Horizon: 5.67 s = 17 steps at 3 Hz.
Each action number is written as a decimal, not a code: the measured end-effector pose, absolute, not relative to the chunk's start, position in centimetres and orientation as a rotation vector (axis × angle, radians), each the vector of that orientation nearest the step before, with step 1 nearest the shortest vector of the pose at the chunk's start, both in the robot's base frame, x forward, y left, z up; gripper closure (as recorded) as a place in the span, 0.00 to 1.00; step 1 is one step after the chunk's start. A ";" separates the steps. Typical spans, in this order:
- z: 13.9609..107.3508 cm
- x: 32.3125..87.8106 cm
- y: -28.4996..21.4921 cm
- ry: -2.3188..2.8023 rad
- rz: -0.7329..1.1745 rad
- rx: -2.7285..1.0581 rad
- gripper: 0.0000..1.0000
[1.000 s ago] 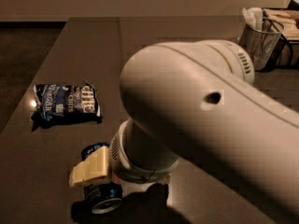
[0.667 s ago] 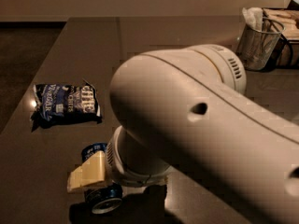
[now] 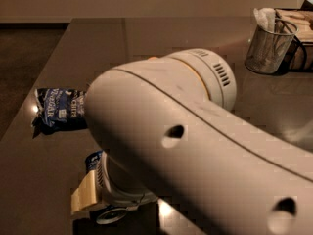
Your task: Place pepsi can upright
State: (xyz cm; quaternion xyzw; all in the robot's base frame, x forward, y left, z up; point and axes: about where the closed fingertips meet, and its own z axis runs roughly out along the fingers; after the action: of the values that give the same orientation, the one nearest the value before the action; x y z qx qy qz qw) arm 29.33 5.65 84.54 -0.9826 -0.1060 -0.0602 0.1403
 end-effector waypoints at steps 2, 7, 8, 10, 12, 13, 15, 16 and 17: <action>84.2 29.6 7.5 -0.285 -0.161 -2.864 0.64; 91.3 39.6 3.3 1.000 0.807 -2.372 1.00; 92.5 41.4 1.4 1.267 0.960 -2.107 1.00; 92.1 43.0 0.3 1.545 1.190 -1.696 1.00; 92.3 42.6 0.1 1.470 1.261 -1.347 1.00; 92.3 42.8 -0.2 1.404 1.232 -1.276 1.00; 91.7 42.6 -0.5 1.300 1.161 -1.272 0.59; 91.1 42.5 -0.7 1.308 1.143 -1.312 0.36; 91.2 42.4 -0.5 1.307 1.142 -1.319 0.13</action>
Offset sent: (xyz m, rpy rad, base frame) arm 0.0080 0.0216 -0.0186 -0.0404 0.0564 -0.0608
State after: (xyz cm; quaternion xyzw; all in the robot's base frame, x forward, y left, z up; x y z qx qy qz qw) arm 42.40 -0.49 91.16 -0.5364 0.5315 0.4645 0.4626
